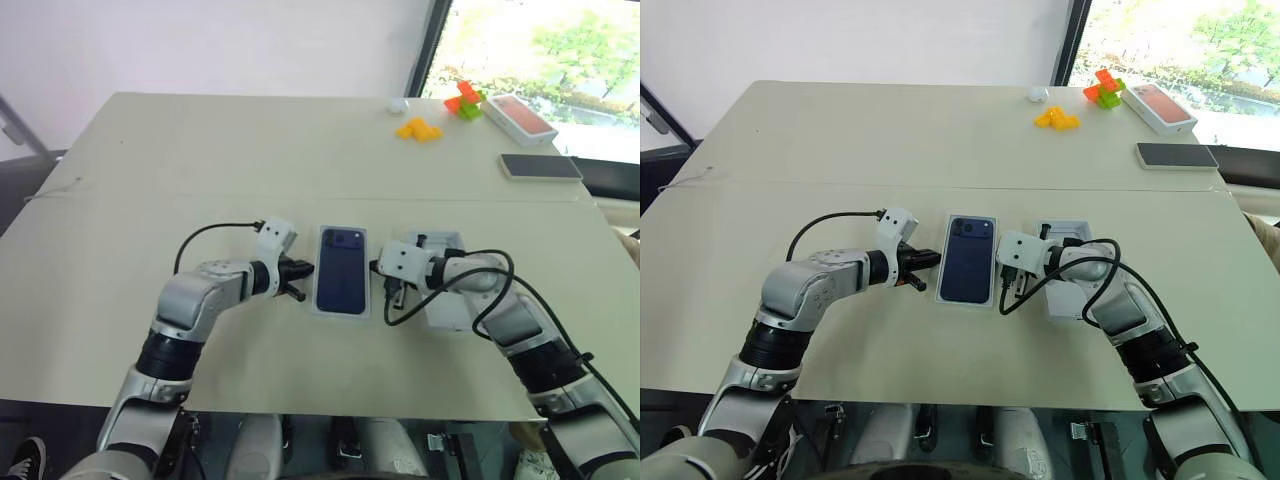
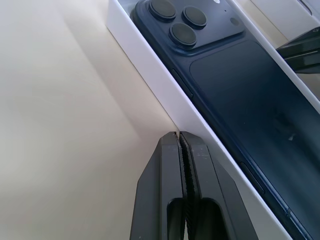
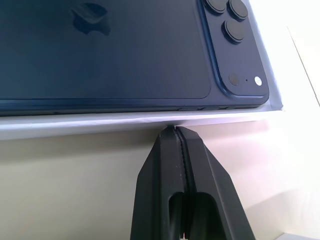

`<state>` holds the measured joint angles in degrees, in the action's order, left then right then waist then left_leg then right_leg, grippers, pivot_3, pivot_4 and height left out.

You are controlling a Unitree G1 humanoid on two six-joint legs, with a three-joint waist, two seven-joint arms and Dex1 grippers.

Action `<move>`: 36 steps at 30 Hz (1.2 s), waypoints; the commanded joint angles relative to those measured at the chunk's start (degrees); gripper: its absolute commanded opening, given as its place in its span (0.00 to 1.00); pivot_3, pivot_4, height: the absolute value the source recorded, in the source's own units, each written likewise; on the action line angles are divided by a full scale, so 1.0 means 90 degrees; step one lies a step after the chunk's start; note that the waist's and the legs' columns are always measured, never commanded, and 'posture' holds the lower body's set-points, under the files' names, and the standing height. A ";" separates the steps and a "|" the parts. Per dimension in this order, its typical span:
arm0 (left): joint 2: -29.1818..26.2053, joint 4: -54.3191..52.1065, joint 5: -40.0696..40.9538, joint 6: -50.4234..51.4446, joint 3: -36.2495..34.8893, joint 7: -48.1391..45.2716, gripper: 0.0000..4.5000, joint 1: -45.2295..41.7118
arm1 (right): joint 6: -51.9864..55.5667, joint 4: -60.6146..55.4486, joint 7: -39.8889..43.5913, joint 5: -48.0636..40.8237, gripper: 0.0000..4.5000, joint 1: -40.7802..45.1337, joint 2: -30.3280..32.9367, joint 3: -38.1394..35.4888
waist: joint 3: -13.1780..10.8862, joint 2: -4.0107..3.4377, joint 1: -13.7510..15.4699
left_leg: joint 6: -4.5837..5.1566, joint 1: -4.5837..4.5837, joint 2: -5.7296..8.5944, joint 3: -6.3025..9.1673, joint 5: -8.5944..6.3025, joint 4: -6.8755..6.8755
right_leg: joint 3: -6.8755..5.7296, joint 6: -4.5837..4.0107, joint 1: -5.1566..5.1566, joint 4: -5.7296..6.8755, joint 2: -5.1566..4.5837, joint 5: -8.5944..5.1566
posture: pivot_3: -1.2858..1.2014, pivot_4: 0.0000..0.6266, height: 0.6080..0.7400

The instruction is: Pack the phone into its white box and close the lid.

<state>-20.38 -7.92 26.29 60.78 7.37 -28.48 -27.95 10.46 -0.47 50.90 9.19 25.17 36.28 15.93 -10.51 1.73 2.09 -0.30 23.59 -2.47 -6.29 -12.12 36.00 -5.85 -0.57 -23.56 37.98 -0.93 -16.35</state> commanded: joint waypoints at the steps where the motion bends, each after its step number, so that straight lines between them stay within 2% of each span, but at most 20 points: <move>1: -0.0265 -0.0543 0.0243 0.0276 -0.0325 -0.0124 0.03 0.0179 | 0.0039 -0.0442 0.0100 -0.0173 0.00 0.0118 0.0364 -0.0489 | -0.0004 -0.0001 -0.0003 | 0.0000 0.0002 0.0000 0.0000 0.0000 -0.0001 | 0.0000 0.0001 -0.0003 0.0000 0.0000 -0.0001 | 0.52 0.24 0.98; 6: -0.0571 -0.1130 0.0523 0.0471 -0.0812 -0.0145 0.03 0.0301 | 0.0519 -0.0956 0.0193 -0.0531 0.00 0.0202 0.0546 -0.0877 | -0.0008 -0.0002 -0.0017 | -0.0002 0.0034 -0.0006 0.0000 0.0001 -0.0003 | 0.0000 0.0002 -0.0036 0.0001 0.0007 -0.0001 | 0.52 0.24 0.98; 10: -0.0693 -0.1272 0.0719 0.0383 -0.1305 -0.0197 0.03 0.0254 | 0.1832 -0.1442 0.0238 -0.1095 0.00 0.0214 0.0490 -0.1207 | -0.0009 -0.0003 -0.0007 | -0.0003 0.0060 -0.0007 0.0000 0.0003 0.0003 | 0.0000 0.0002 -0.0057 0.0002 0.0008 0.0000 | 0.52 0.24 0.98; 14: -0.1321 -0.1274 0.1216 0.0136 -0.1964 -0.0957 0.42 0.0347 | 0.3962 -0.2309 -0.0245 -0.1162 0.41 0.0275 0.0438 -0.1306 | -0.0009 -0.0003 -0.0025 | -0.0004 0.0089 -0.0007 0.0000 0.0004 0.0006 | 0.0000 0.0000 -0.0089 0.0005 0.0006 0.0001 | 0.52 0.24 0.98; 19: -0.1857 -0.1165 0.1554 -0.0356 -0.2349 -0.1748 1.00 0.0626 | 0.5693 -0.3179 -0.0940 -0.1203 1.00 0.0266 0.0213 -0.1268 | -0.0010 -0.0005 -0.0053 | -0.0006 0.0090 -0.0008 0.0000 0.0005 0.0001 | 0.0000 -0.0002 -0.0093 0.0005 0.0005 0.0000 | 0.52 0.24 0.98; 28: -0.2302 -0.0986 0.1338 -0.1226 -0.2230 -0.2164 1.00 0.0800 | 0.7558 -0.3771 -0.2136 -0.1300 1.00 -0.0103 -0.0566 -0.1292 | -0.0010 -0.0005 -0.0085 | -0.0005 0.0093 -0.0006 0.0000 0.0004 0.0004 | 0.0000 -0.0002 -0.0095 0.0005 0.0001 0.0001 | 0.52 0.24 0.98; 31: -0.2261 -0.0971 0.1306 -0.1329 -0.2193 -0.2078 1.00 0.0827 | 0.7793 -0.3762 -0.2408 -0.1376 1.00 -0.0166 -0.0763 -0.1295 | -0.0010 -0.0005 -0.0158 | -0.0005 0.0096 -0.0006 0.0000 0.0004 0.0005 | 0.0000 -0.0002 -0.0096 0.0005 0.0001 0.0001 | 0.52 0.24 0.98; 34: -0.2241 -0.1030 0.1283 -0.1359 -0.2151 -0.2009 1.00 0.0870 | 0.7616 -0.3674 -0.2608 -0.1332 1.00 -0.0194 -0.0639 -0.1106 | -0.0010 -0.0006 -0.0193 | -0.0004 0.0096 -0.0005 -0.0002 0.0005 0.0005 | 0.0000 0.0000 -0.0096 0.0006 0.0002 0.0001 | 0.52 0.24 0.98; 36: -0.2182 -0.1063 0.1336 -0.1337 -0.2179 -0.1916 1.00 0.0869 | 0.7646 -0.3546 -0.2713 -0.1413 0.88 -0.0174 -0.0776 -0.1231 | -0.0010 -0.0006 -0.0197 | -0.0004 0.0094 -0.0006 -0.0002 0.0004 0.0004 | 0.0000 0.0000 -0.0097 0.0007 0.0005 0.0001 | 0.52 0.24 0.98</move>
<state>-40.17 -15.86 37.89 49.62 -11.88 -46.32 -20.02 79.77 -31.54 27.41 -2.89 23.16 29.96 5.73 -10.60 1.68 0.31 -0.34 24.43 -2.54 -6.30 -12.08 36.03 -5.85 -0.56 -24.43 38.06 -0.88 -16.34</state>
